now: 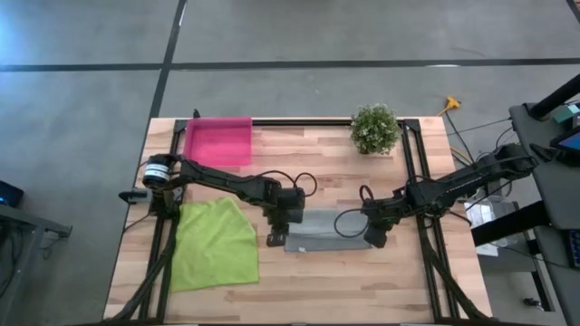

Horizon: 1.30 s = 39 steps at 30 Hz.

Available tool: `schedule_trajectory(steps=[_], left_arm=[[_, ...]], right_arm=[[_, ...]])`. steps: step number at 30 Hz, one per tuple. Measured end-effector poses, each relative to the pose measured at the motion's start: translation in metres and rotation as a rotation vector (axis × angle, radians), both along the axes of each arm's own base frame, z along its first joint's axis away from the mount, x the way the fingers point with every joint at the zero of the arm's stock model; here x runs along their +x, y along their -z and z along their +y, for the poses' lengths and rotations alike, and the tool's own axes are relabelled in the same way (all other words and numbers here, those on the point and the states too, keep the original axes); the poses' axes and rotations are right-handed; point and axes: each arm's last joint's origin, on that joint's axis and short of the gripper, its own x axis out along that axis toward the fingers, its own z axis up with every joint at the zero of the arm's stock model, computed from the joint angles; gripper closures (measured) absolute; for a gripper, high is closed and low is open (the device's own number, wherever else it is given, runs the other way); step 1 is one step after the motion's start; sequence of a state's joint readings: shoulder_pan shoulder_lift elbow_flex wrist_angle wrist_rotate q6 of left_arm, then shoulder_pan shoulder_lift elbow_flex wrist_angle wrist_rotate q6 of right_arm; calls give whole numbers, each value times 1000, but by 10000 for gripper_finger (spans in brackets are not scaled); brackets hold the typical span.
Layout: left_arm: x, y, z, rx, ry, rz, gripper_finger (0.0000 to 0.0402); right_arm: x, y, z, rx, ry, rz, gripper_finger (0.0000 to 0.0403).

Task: Roll microfiber towels into tight, uniform cylinder then place into a basket
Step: Roll the blue microfiber cloth

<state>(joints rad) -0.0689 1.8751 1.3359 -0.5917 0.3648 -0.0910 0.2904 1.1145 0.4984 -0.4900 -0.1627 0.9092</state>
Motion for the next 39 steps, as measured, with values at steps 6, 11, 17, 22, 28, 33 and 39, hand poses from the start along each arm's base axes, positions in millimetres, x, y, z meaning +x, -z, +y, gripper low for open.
schedule_trajectory(steps=[6,11,17,22,28,33,39], left_arm=[[2,6,-3,-53,30,10,401],[3,12,-5,-54,35,32,401],[2,14,-4,-33,48,26,401],[2,14,-7,-43,55,27,401],[1,14,-10,-51,69,29,401],[2,14,-10,-51,71,21,401],[6,12,-11,-55,67,-24,402]], right_arm=[[-4,6,0,-4,15,25,394],[-4,6,0,-2,21,25,394],[-4,6,0,-1,21,24,394],[-4,6,0,15,13,23,394],[-2,5,2,41,2,3,394],[-2,6,1,39,3,5,394],[-5,10,1,42,25,24,383]])
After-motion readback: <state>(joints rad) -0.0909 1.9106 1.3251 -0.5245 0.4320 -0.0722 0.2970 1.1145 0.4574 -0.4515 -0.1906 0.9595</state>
